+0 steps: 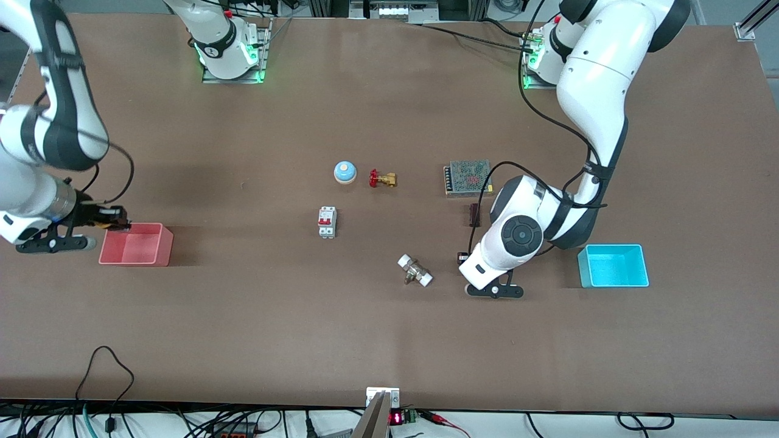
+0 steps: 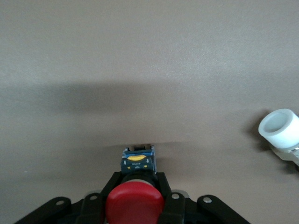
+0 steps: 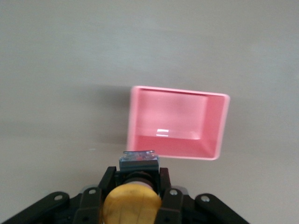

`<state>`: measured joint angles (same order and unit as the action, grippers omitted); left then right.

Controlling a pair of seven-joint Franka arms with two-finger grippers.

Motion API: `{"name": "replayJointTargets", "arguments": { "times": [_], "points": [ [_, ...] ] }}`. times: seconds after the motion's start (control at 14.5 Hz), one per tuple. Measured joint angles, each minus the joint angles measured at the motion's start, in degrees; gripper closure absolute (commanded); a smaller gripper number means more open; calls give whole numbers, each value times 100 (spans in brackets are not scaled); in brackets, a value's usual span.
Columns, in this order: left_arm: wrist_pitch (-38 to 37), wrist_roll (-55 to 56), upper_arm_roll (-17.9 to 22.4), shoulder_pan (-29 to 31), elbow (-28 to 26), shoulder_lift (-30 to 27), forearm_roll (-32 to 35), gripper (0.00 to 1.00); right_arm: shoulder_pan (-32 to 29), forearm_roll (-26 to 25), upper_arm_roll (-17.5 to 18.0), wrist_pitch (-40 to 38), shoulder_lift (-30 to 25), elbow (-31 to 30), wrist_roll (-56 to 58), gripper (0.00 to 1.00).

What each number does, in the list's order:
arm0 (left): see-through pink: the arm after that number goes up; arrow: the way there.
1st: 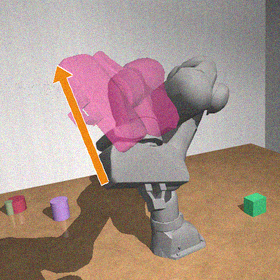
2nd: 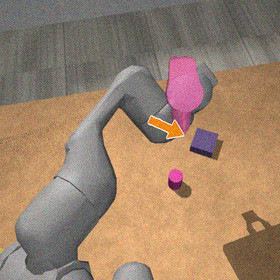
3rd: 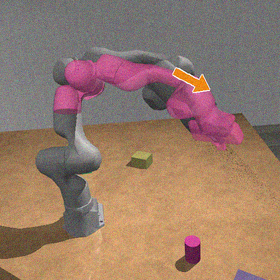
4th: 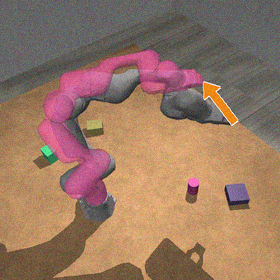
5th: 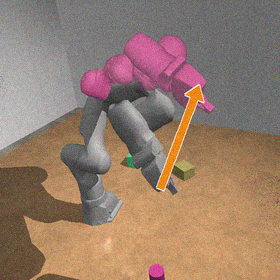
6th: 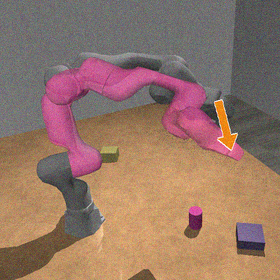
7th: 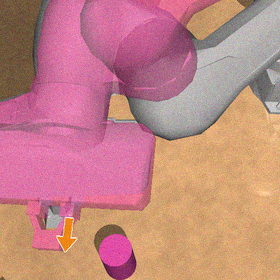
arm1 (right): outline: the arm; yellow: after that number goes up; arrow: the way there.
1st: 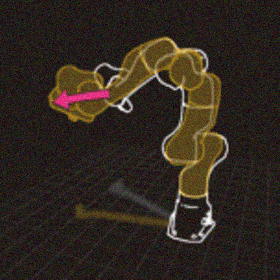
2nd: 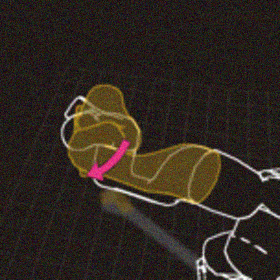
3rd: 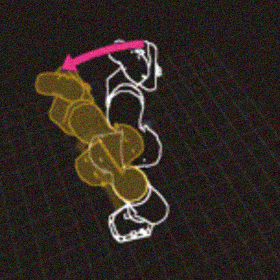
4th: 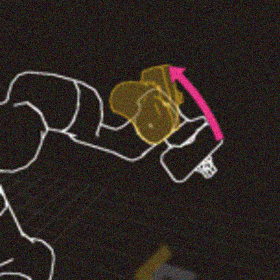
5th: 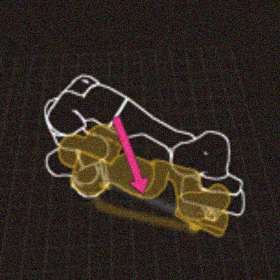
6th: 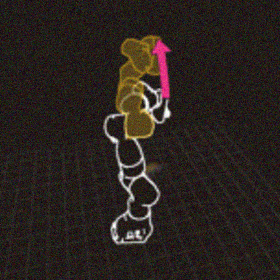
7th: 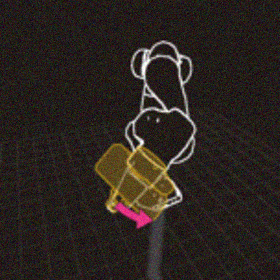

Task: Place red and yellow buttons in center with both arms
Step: 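Lift the yellow button with the right gripper while the left gripper lifts the red button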

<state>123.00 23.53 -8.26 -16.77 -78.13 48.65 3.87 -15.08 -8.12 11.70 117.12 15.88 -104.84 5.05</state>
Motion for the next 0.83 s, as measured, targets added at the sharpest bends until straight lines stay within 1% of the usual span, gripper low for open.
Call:
{"name": "replayJointTargets", "arguments": {
  "times": [0.07, 0.14, 0.21, 0.28, 0.48, 0.83],
  "points": [
    [13, -3, 1, 0, -2, 35, 26, 68, 92, 2, 212, -91, -71, -36, -384, 89],
    [21, -5, -1, -2, 3, 37, 78, 43, 226, 2, 395, -122, -77, -88, -749, 89],
    [30, -5, -3, -3, 3, 39, 125, 11, 415, 2, 522, -121, -42, -157, -1046, 89],
    [40, -5, -3, -3, 0, 44, 173, 0, 632, 2, 579, -110, 31, -220, -1282, 89],
    [79, -11, 0, -2, 0, 64, 221, 0, 1121, 1, 600, 123, 414, -309, -1646, 89],
    [137, -18, -1, 1, 95, -22, 224, 0, 1169, -57, 564, 797, 1119, -346, -1654, 87]
  ]
}}
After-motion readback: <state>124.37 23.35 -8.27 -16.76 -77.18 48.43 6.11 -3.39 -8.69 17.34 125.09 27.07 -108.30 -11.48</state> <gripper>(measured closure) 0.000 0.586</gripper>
